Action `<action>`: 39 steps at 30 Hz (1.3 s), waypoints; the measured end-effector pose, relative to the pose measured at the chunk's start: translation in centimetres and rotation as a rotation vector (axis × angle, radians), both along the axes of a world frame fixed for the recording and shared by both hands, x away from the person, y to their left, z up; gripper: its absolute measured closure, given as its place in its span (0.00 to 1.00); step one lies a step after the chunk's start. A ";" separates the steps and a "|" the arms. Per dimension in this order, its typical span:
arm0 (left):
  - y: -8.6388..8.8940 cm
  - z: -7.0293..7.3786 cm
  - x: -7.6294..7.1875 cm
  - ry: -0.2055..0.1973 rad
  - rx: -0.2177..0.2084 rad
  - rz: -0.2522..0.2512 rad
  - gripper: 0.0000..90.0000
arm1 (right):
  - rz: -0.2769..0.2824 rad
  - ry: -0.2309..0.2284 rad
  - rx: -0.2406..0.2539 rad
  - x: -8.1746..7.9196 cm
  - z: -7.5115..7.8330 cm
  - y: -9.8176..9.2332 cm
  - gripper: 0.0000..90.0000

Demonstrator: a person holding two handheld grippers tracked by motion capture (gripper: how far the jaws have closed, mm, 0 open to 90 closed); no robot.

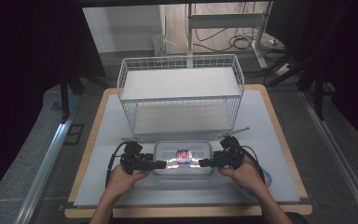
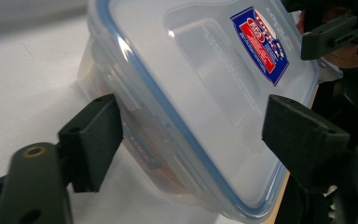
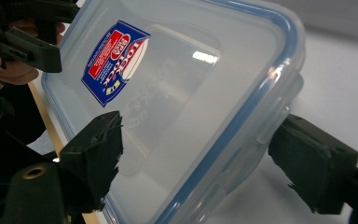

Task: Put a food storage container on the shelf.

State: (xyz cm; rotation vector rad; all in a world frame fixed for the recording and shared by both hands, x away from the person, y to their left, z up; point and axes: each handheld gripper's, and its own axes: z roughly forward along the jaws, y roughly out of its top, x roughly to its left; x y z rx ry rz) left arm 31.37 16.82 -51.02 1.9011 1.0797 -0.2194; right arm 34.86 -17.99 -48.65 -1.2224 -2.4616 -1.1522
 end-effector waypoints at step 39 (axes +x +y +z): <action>0.3 0.9 -5.4 -0.130 0.024 0.040 0.49 | -0.024 -0.073 0.107 -4.7 0.4 -2.3 0.50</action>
